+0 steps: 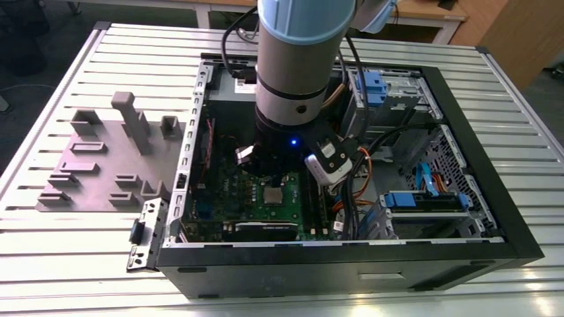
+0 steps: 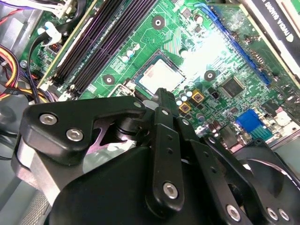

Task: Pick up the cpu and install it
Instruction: 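Close the cpu cover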

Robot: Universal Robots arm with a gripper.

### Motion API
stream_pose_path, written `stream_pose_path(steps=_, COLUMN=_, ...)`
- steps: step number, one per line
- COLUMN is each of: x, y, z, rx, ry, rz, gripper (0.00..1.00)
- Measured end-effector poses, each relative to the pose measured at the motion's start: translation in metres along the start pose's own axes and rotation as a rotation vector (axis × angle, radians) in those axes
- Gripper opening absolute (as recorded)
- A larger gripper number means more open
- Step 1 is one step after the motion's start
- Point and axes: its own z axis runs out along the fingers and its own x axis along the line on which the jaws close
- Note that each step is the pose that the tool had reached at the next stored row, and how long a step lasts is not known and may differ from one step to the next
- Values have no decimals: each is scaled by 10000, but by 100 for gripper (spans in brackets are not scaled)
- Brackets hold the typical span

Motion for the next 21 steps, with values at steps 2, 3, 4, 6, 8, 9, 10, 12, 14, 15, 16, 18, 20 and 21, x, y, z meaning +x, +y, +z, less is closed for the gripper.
stream_pose_path(steps=2, x=0, y=0, z=0, rx=0, ry=1, rz=-35, gripper=11)
stream_pose_path(steps=3, x=-3, y=-1, z=1, rx=-1, ry=0, rz=-42, gripper=11)
stream_pose_path(steps=4, x=-10, y=-2, z=1, rx=-3, ry=-1, rz=-46, gripper=11)
stream_pose_path(steps=6, x=-31, y=-6, z=0, rx=-1, ry=1, rz=-44, gripper=11)
stream_pose_path(steps=8, x=-54, y=-10, z=0, rx=-1, ry=5, rz=-47, gripper=11)
stream_pose_path(steps=9, x=-60, y=-10, z=0, rx=-2, ry=5, rz=-50, gripper=11)
stream_pose_path(steps=10, x=-65, y=-10, z=0, rx=-2, ry=6, rz=-54, gripper=11)
stream_pose_path(steps=12, x=-69, y=-11, z=-1, rx=-1, ry=7, rz=-78, gripper=11)
stream_pose_path(steps=14, x=-69, y=-10, z=-1, rx=1, ry=11, rz=-224, gripper=11)
stream_pose_path(steps=15, x=-70, y=-10, z=-1, rx=1, ry=13, rz=-321, gripper=11)
stream_pose_path(steps=16, x=-70, y=-10, z=0, rx=2, ry=15, rz=-408, gripper=11)
stream_pose_path(steps=18, x=-69, y=-10, z=-1, rx=5, ry=20, rz=-604, gripper=11)
stream_pose_path(steps=20, x=-70, y=-10, z=-1, rx=7, ry=25, rz=-826, gripper=11)
stream_pose_path(steps=21, x=-70, y=-10, z=-1, rx=8, ry=27, rz=-909, gripper=11)
